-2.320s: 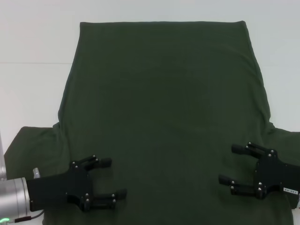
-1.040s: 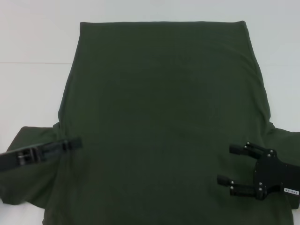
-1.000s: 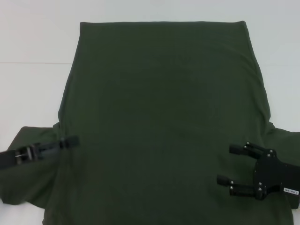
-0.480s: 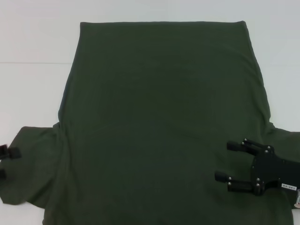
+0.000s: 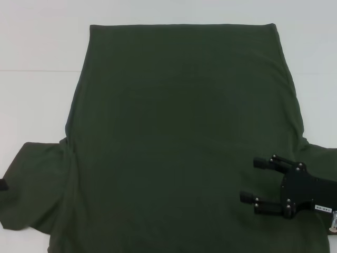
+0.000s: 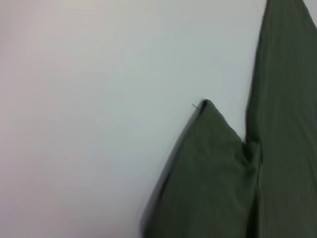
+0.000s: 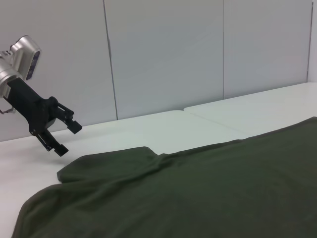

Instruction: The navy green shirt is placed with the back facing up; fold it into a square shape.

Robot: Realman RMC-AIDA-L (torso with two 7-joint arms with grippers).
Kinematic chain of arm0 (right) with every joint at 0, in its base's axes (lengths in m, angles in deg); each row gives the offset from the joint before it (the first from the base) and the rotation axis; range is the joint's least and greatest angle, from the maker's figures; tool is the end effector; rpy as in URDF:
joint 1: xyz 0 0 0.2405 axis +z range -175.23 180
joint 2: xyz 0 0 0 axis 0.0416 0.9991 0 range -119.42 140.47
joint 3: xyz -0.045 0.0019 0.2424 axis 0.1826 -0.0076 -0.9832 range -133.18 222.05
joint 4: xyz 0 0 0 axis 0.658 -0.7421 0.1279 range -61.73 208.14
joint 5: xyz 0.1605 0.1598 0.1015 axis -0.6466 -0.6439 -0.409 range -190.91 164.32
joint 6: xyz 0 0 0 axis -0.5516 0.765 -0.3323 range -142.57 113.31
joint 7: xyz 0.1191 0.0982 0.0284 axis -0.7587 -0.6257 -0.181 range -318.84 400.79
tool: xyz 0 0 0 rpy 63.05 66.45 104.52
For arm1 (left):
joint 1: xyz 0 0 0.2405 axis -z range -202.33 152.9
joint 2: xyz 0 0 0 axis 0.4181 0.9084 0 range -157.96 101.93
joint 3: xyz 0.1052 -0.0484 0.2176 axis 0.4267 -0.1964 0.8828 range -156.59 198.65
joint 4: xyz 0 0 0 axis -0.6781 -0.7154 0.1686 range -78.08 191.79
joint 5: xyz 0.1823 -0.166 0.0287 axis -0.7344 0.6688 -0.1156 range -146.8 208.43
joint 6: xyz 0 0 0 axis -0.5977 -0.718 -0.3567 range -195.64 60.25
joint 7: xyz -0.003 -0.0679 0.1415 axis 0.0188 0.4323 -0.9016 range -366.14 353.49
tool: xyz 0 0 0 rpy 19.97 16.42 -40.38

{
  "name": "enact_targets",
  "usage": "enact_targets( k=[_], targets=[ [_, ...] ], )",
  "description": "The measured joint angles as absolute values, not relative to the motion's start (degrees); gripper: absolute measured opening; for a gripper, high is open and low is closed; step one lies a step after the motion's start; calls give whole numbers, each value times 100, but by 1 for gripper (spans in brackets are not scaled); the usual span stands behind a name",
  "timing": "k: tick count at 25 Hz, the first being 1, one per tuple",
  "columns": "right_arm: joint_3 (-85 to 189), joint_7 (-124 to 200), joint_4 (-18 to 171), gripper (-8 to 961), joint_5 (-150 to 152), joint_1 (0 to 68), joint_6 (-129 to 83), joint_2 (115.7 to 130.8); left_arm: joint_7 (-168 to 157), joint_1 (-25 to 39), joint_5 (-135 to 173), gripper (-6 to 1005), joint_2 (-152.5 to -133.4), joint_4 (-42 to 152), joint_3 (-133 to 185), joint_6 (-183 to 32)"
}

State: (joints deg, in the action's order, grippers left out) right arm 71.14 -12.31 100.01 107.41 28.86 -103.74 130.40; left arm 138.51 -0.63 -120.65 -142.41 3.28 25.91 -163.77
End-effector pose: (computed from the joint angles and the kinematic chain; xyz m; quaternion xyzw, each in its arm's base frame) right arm 0.3205 0.3151 -0.0322 -0.9392 0.1416 0.2489 0.1895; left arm -0.4141 0.2763 0.1258 -0.5586 -0.7826 -0.1823 0.2055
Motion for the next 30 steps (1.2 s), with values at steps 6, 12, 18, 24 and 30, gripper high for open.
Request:
enact_targets(
  k=[6,12,18,24,30],
  targets=[
    [7121,-1223,10001,941,10754,2869,-10353,13040,13952,-6,-12075,894,-14219,561,2630,-16226],
    [7119,-1190,9998,941,10755,2852,-10348,13040,14105,58,-12285,885,-14191,692,2643,-16090],
    [7115,-1194,10001,940,10760,2857,-10348,13040,14171,78,-12376,877,-14182,725,2647,-15995],
    [7115,-1192,9987,940,10764,2873,-10348,13040,14191,78,-12378,869,-14183,745,2647,-15922],
    [7115,-1191,9978,939,10764,2875,-10348,13040,14194,118,-12379,860,-14179,872,2649,-15877]
  ],
)
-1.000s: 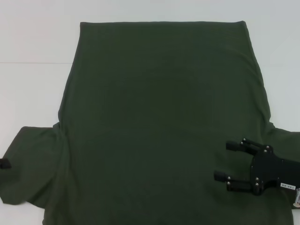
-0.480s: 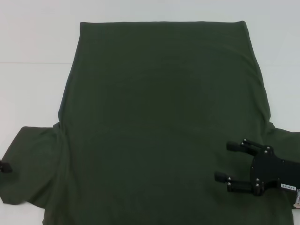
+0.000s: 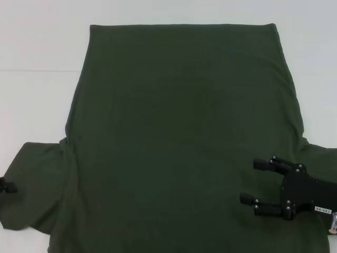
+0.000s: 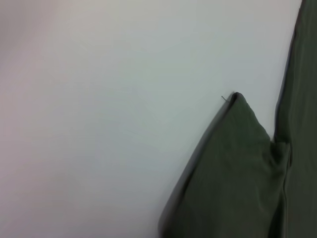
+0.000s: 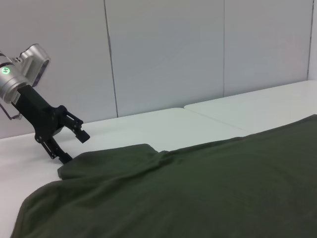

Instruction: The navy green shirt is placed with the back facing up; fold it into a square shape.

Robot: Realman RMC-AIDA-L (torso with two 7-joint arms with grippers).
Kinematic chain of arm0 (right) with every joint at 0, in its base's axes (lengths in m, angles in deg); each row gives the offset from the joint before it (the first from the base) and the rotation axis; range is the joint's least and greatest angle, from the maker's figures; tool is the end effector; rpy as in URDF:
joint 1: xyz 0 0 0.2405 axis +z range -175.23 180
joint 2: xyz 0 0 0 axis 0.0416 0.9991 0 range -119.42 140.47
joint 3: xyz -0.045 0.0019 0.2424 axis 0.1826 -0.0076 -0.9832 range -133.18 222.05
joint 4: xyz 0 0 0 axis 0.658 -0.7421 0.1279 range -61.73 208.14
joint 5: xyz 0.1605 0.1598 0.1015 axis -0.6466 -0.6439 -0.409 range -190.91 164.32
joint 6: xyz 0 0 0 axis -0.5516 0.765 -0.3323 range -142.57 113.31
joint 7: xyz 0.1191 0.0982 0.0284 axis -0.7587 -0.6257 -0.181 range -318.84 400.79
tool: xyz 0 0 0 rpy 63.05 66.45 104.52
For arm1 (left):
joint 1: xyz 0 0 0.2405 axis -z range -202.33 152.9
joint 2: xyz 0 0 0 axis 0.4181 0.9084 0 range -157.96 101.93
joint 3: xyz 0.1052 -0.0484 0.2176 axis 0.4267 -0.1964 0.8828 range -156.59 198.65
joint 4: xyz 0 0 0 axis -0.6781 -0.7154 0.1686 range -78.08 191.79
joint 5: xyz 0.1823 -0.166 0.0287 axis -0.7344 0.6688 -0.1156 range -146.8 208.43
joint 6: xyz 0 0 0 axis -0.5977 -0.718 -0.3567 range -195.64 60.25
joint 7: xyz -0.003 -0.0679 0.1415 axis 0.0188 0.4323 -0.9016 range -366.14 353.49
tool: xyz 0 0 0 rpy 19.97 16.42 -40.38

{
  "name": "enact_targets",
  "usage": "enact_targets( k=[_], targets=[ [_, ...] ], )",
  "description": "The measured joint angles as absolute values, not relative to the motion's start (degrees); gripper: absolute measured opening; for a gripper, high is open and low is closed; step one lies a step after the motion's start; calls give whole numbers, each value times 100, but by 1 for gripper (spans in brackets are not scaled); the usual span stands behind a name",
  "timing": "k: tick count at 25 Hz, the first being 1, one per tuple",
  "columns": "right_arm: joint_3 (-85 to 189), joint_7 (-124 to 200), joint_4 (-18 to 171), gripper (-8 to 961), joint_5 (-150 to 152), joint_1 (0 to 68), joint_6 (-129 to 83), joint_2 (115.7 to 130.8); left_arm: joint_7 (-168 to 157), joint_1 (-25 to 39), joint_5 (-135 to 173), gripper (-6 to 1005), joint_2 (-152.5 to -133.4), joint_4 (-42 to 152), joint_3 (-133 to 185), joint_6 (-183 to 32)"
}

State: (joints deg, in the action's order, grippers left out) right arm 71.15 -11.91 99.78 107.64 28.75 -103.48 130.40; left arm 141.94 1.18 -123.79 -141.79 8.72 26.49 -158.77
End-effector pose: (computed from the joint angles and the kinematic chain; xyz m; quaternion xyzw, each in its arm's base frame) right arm 0.3219 0.3140 -0.0335 -0.9400 0.1412 0.2462 0.1896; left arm -0.4211 0.2883 0.1070 -0.5299 -0.8074 -0.1664 0.1992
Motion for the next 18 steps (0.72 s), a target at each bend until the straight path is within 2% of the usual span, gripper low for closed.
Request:
enact_targets(
  k=[18],
  targets=[
    [7115,-1200,9965,939,10765,2894,-10396,13049,14176,332,-12331,835,-14136,1184,2728,-15728]
  ],
)
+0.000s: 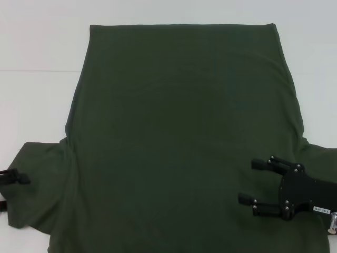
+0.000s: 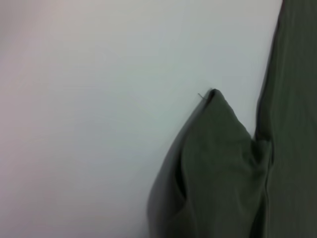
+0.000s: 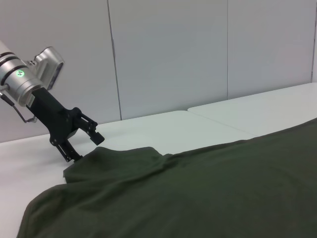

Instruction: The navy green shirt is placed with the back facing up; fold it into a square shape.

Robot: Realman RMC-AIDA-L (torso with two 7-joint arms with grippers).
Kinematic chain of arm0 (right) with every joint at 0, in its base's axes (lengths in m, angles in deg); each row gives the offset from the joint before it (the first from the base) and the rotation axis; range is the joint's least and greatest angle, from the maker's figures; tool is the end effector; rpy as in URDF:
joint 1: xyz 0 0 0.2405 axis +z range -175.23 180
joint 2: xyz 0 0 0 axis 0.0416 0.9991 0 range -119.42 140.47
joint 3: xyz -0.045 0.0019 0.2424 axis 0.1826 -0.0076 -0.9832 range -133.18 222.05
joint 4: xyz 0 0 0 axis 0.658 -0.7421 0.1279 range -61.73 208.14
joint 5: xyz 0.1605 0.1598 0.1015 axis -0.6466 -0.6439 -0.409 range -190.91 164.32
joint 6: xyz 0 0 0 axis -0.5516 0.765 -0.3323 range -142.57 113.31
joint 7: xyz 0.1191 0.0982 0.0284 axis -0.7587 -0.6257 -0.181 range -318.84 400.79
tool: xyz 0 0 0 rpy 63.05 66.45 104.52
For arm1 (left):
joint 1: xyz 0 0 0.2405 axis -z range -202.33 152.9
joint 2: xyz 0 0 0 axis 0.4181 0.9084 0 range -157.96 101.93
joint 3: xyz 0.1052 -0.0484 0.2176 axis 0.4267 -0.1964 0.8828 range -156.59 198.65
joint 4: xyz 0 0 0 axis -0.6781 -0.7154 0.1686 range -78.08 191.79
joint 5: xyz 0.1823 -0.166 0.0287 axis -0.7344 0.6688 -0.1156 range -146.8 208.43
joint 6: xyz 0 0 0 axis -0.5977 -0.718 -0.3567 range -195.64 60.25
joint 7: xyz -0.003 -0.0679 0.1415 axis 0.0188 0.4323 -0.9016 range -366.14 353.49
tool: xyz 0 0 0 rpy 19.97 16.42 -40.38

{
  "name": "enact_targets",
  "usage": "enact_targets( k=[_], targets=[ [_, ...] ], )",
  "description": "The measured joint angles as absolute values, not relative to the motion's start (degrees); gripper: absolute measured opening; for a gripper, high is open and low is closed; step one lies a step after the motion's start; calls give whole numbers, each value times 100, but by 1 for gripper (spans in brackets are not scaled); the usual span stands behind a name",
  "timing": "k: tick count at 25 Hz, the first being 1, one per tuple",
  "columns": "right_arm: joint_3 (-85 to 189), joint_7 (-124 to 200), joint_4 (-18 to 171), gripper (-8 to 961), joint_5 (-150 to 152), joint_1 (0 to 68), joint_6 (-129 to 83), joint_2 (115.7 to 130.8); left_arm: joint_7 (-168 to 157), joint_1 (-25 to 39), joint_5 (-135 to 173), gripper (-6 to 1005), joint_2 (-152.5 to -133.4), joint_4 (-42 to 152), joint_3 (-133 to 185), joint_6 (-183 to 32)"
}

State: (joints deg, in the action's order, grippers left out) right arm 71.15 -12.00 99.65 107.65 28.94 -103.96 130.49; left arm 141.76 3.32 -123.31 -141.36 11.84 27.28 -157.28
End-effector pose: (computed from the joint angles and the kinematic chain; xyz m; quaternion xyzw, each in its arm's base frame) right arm 0.3194 0.3137 -0.0346 -0.9399 0.1400 0.2506 0.1851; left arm -0.4116 0.3059 0.0964 -0.5439 -0.8006 -0.1697 0.1854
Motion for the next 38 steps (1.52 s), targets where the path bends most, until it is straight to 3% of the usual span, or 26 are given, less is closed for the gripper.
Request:
enact_targets(
  k=[16,38],
  targets=[
    [7115,-1224,9956,938,10753,2917,-10416,13044,14133,487,-12320,813,-14147,1094,3327,-15497],
    [7115,-1216,9957,937,10737,2934,-10428,13049,14117,515,-12347,75,-14141,1084,3351,-15419]
  ],
)
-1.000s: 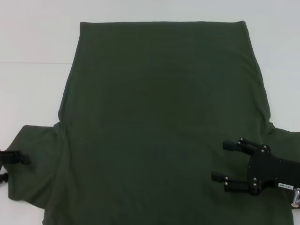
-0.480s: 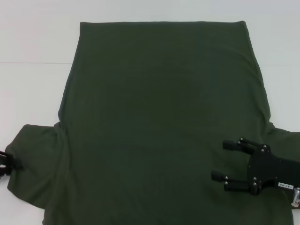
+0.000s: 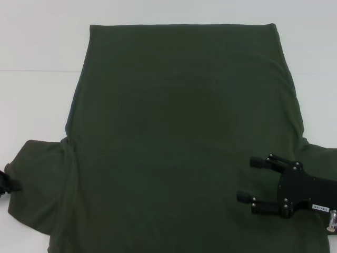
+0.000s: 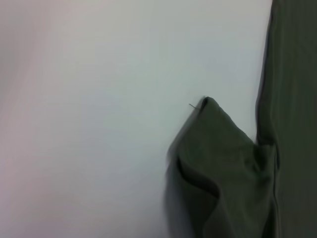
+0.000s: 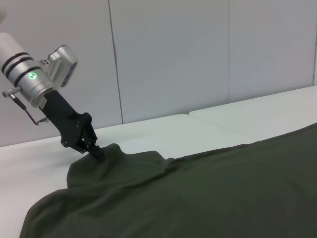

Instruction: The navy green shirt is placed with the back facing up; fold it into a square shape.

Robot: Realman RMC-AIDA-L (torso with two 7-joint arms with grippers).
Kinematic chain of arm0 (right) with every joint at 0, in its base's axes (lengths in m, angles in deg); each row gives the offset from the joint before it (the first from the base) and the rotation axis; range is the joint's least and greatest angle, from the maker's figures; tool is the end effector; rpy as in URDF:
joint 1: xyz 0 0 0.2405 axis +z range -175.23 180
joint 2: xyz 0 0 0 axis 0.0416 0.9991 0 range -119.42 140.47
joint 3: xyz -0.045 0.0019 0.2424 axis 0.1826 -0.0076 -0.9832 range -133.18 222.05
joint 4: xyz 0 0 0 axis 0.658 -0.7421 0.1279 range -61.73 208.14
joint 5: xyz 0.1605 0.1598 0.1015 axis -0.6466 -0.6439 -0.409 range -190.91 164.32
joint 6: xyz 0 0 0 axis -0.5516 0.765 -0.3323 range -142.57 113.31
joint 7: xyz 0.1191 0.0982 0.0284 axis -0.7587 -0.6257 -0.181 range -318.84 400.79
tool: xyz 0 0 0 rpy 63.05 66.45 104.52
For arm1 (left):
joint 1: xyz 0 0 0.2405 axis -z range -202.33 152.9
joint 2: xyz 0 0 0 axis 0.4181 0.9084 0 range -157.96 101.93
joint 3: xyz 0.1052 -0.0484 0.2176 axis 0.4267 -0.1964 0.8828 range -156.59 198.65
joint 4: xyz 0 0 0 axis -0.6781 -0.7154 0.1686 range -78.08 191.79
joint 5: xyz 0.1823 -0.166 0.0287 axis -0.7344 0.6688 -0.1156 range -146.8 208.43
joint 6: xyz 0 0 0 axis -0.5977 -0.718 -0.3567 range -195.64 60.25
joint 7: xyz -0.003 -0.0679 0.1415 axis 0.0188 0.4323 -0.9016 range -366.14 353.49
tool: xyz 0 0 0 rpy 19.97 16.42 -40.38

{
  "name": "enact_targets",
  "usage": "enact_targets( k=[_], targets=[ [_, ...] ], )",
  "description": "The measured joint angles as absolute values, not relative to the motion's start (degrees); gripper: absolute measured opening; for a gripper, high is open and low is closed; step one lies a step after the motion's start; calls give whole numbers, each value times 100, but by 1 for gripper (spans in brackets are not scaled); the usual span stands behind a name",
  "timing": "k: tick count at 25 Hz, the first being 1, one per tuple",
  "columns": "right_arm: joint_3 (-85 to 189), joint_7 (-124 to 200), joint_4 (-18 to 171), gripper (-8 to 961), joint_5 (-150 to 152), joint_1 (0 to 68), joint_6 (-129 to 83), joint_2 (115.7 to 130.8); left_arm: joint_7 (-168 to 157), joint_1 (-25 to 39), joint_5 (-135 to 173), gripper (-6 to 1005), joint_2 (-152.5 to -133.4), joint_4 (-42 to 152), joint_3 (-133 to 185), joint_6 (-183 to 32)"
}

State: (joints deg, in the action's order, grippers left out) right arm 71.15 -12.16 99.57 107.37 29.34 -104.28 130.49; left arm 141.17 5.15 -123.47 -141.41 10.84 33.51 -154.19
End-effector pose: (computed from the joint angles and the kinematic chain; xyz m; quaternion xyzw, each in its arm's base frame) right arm 0.3161 0.3157 -0.0344 -0.9393 0.1376 0.2554 0.1832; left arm -0.4014 0.3289 0.0961 -0.5846 -0.7734 -0.1281 0.2089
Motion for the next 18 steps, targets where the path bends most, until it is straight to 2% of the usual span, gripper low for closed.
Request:
enact_targets(
  k=[3,11,18],
  targets=[
    [7111,-1206,9952,937,10737,2942,-10428,13049,14044,510,-12325,3,-14139,1082,3347,-15418],
    [7065,-1227,9979,936,10736,2942,-10428,13049,13898,494,-12314,3,-14120,948,3293,-15411],
    [7052,-1229,9996,936,10729,2951,-10428,13040,13872,451,-12359,3,-14004,667,3222,-15461]
  ],
)
